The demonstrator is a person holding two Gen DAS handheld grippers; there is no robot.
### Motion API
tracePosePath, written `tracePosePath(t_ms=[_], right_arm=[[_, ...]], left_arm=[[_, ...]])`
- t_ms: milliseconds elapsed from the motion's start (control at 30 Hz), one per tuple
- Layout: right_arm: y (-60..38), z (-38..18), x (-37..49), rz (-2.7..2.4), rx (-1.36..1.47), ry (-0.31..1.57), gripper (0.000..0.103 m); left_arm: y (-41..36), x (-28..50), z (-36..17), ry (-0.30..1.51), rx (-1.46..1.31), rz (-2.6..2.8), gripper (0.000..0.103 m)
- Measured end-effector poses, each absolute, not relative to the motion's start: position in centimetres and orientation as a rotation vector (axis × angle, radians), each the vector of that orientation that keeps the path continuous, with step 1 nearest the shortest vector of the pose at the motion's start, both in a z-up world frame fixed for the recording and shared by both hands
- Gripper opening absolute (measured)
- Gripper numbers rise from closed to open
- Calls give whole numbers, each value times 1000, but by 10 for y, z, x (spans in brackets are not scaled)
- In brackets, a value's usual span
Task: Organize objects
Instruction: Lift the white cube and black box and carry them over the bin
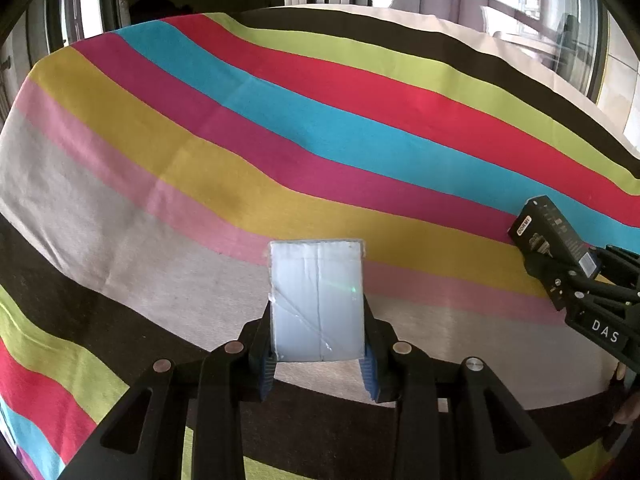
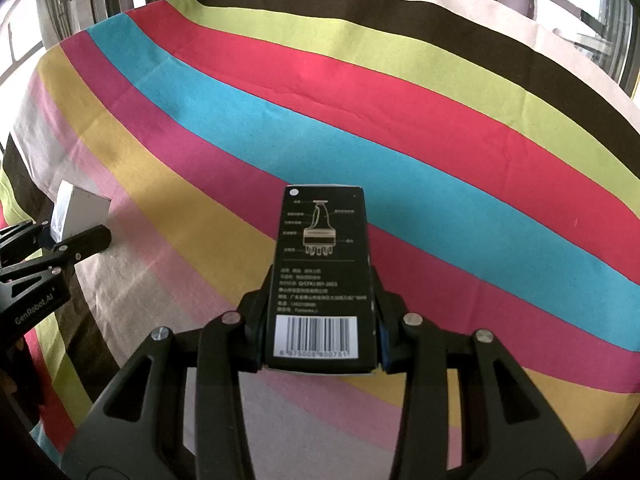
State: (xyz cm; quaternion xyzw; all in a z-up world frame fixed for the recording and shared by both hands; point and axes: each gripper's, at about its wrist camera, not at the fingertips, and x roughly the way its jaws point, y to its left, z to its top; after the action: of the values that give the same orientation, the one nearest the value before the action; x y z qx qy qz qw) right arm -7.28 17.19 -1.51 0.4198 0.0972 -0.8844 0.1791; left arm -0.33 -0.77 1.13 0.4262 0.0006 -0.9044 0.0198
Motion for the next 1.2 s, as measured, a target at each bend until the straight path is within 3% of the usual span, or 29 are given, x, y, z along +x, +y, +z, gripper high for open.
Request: tracePosePath(t_ms=[400,800,1200], right_arm=[[164,-13,-63,-2538,1237,307,43],[161,5,59,-2552,1260,135,43],[177,28,112,-2572,1188,121,43]], left_arm=[[-5,-9,9,21,1317,-2794,38],[6,-25,2,17,1313,-2782,38],[-6,60,20,112,1257,-2869,36]])
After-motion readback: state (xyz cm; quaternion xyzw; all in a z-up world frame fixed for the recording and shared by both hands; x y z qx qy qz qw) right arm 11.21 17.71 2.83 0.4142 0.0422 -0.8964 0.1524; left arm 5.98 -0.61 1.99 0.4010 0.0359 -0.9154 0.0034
